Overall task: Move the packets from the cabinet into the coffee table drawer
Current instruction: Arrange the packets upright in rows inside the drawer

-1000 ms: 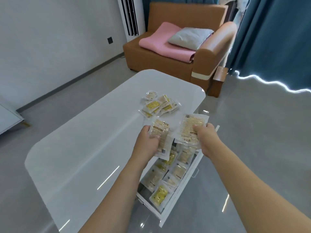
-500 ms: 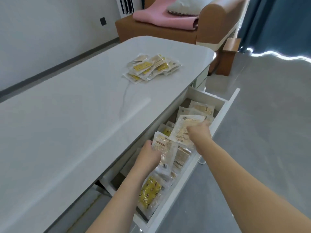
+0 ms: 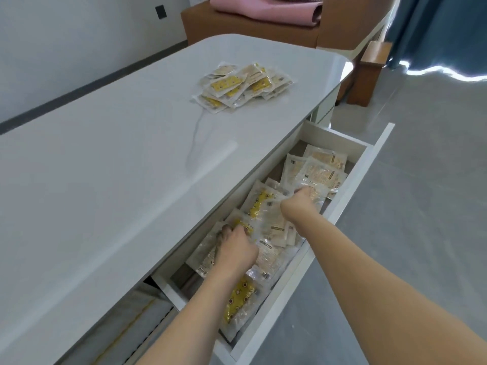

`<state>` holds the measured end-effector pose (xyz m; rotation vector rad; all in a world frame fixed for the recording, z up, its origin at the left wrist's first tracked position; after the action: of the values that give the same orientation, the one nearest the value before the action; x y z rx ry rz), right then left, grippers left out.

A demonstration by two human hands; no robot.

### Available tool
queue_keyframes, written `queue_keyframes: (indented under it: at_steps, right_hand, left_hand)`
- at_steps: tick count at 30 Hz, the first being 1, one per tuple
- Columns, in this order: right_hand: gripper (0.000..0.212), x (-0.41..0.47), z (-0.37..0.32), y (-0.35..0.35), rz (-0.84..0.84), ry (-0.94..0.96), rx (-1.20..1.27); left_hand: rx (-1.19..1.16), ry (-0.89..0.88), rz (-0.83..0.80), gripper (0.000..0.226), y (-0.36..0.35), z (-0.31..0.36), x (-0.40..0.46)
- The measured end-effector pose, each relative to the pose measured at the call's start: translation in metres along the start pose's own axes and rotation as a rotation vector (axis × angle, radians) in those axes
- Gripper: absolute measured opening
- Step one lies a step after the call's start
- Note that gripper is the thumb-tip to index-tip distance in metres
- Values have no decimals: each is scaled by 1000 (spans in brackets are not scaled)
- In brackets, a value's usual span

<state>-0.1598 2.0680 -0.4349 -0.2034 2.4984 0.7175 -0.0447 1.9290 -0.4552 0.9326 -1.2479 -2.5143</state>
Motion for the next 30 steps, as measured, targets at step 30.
queue_keyframes:
  at_steps: [30]
  right_hand:
    - [62, -560, -525, 267, 55, 725, -206]
  left_hand:
    - [110, -467, 659, 41, 701, 253, -429]
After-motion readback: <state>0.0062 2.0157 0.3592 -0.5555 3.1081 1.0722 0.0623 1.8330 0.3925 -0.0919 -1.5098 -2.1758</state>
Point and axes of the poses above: each hand's wrist, its own x-axis towards the middle knuckle, its own y-axis out of the back of the hand, z = x × y, the point moved 7 cm from there along x, towards the middle knuckle, and after that the axes turned 2 degrees about y, right-handed, at the moved point
